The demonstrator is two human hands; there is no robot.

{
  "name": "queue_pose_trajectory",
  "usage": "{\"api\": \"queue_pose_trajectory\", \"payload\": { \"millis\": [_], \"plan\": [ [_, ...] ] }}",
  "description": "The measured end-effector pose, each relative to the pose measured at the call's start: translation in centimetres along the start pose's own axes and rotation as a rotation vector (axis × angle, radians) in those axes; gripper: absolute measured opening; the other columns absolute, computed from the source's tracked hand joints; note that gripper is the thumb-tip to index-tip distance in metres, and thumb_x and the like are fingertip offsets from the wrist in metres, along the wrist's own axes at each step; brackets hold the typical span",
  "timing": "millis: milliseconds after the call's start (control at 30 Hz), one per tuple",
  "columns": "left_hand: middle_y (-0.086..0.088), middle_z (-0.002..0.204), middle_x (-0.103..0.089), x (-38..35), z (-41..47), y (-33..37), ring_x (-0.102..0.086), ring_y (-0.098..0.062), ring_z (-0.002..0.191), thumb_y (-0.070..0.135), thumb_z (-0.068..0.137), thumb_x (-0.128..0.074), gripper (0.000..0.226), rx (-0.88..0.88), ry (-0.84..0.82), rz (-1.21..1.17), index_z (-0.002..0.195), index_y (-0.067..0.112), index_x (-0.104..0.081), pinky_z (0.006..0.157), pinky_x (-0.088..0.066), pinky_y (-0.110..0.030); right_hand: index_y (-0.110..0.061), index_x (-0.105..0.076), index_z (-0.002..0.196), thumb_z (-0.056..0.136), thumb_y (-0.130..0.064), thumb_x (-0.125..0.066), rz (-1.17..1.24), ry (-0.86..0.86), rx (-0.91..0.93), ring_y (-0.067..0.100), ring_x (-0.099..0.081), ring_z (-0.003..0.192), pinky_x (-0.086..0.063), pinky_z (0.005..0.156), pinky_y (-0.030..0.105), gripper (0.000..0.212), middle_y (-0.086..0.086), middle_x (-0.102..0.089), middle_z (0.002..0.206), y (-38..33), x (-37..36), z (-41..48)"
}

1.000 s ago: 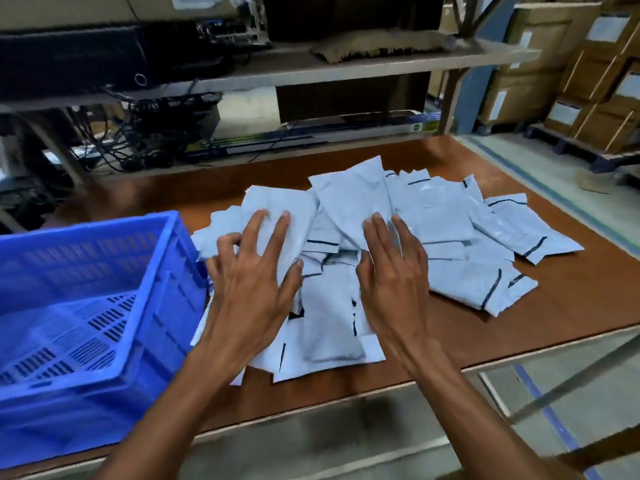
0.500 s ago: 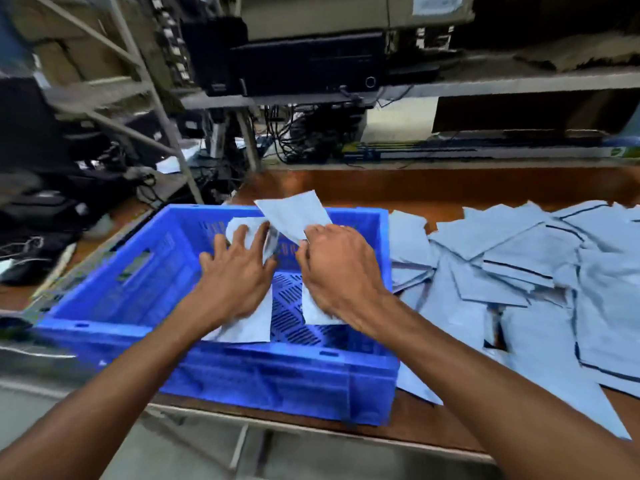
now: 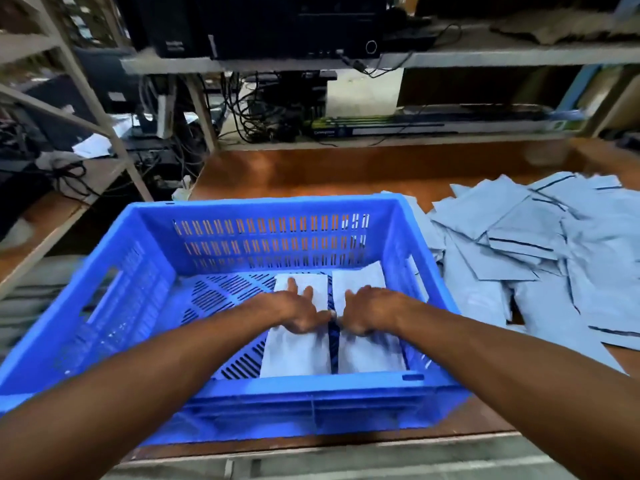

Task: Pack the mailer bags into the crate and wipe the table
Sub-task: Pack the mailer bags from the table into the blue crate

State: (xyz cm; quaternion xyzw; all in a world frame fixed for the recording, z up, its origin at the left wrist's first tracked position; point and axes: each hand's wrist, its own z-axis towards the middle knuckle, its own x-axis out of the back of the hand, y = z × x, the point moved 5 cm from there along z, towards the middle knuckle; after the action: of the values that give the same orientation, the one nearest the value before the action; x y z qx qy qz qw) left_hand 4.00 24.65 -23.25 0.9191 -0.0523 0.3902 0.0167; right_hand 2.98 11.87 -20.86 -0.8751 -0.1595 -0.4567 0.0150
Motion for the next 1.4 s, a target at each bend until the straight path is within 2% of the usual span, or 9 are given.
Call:
{"api": "queue_pose_trajectory", "payload": {
  "millis": [167, 300, 433, 567, 667, 800, 933, 1167, 1400],
  "plan": [
    [-0.004, 0.153, 0.041, -0.8, 1.3, -0.9, -0.033, -0.04, 0.14, 0.085, 0.075, -0.047, 0.12, -0.112, -0.055, 0.199, 0.149, 0.029, 0.028, 0.101, -0.037, -0.041, -0.027, 0.006, 0.156, 0.086, -0.044, -0.062, -0.072, -0.223, -0.014, 0.029, -0.03, 0.144, -0.037, 0.106, 0.041, 0.1, 0.011, -0.008, 0.163, 0.1, -1.8, 2.2],
    [-0.006, 0.157, 0.034, -1.5, 3.0, -0.6, -0.009, -0.042, 0.148, 0.084, 0.079, -0.042, 0.114, -0.113, -0.003, 0.192, 0.15, 0.027, 0.027, 0.115, -0.025, -0.052, -0.021, -0.028, 0.152, 0.081, -0.028, -0.061, -0.117, -0.203, 0.05, 0.03, -0.056, 0.119, -0.048, 0.089, 0.036, 0.079, 0.01, -0.046, 0.144, 0.1, -0.8, 2.3],
    [-0.011, 0.163, 0.016, 1.9, 2.5, -0.2, -0.033, -0.039, 0.141, 0.076, 0.087, -0.04, 0.1, -0.079, 0.105, 0.206, 0.156, 0.024, 0.009, 0.108, -0.038, -0.043, -0.018, -0.058, 0.123, 0.09, -0.027, -0.052, 0.052, 0.318, 0.171, 0.034, -0.062, 0.105, -0.053, 0.079, 0.037, 0.035, 0.011, -0.062, 0.121, 2.1, 5.0, -0.4],
    [-0.013, 0.153, -0.037, 9.2, -2.0, 4.2, -0.041, -0.034, 0.136, 0.057, 0.092, -0.052, 0.07, -0.319, 0.579, -0.016, 0.149, 0.021, -0.034, 0.111, -0.036, -0.042, -0.022, -0.064, 0.12, 0.092, -0.028, -0.051, 0.497, 0.955, 0.28, 0.021, -0.063, 0.106, -0.05, 0.093, 0.039, 0.031, 0.0, -0.069, 0.118, 9.7, 10.7, -7.9],
    [-0.01, 0.143, -0.048, 12.3, -6.7, 11.0, -0.046, -0.034, 0.129, 0.058, 0.091, -0.052, 0.062, -0.503, 0.824, -0.206, 0.142, 0.023, -0.043, 0.107, -0.039, -0.048, -0.02, -0.069, 0.109, 0.089, -0.024, -0.052, 0.683, 1.157, 0.152, 0.012, -0.066, 0.091, -0.053, 0.086, 0.033, 0.026, -0.005, -0.073, 0.102, 18.4, 9.2, -10.8],
    [-0.004, 0.144, -0.045, 10.8, -10.0, 23.3, -0.04, -0.033, 0.132, 0.057, 0.092, -0.048, 0.057, -0.507, 0.85, -0.151, 0.139, 0.026, -0.042, 0.106, -0.036, -0.052, -0.027, -0.07, 0.095, 0.086, -0.027, -0.053, 0.733, 1.109, -0.142, 0.017, -0.067, 0.083, -0.055, 0.078, 0.041, 0.02, -0.005, -0.074, 0.095, 28.2, 1.3, -9.8],
    [-0.01, 0.147, -0.041, 5.6, -6.5, 31.5, -0.03, -0.035, 0.138, 0.047, 0.094, -0.046, 0.054, -0.285, 0.607, -0.015, 0.14, 0.018, -0.04, 0.111, -0.022, -0.051, -0.027, -0.068, 0.111, 0.09, -0.024, -0.059, 0.705, 0.826, -0.289, 0.028, -0.063, 0.108, -0.051, 0.089, 0.039, 0.023, 0.004, -0.07, 0.115, 33.1, -8.3, -8.0],
    [-0.008, 0.164, 0.012, 0.3, 2.6, 33.1, 0.012, -0.049, 0.146, 0.065, 0.093, -0.042, 0.083, -0.117, 0.476, -0.119, 0.156, 0.031, 0.0, 0.116, -0.004, -0.064, -0.035, -0.006, 0.155, 0.089, -0.072, -0.038, 0.46, 0.489, -0.281, 0.039, -0.017, 0.145, -0.025, 0.113, 0.054, 0.083, 0.002, -0.001, 0.164, 32.0, -17.2, -5.2],
    [-0.013, 0.164, 0.001, 0.0, 3.9, 32.4, -0.014, -0.046, 0.144, 0.055, 0.096, -0.043, 0.077, -0.053, 0.627, -0.117, 0.157, 0.027, -0.005, 0.111, -0.023, -0.059, -0.041, 0.003, 0.154, 0.097, -0.054, -0.037, 0.412, 0.536, -0.209, 0.037, -0.009, 0.147, -0.025, 0.112, 0.054, 0.072, 0.0, 0.011, 0.164, 35.0, -19.5, -5.1]
  ]
}}
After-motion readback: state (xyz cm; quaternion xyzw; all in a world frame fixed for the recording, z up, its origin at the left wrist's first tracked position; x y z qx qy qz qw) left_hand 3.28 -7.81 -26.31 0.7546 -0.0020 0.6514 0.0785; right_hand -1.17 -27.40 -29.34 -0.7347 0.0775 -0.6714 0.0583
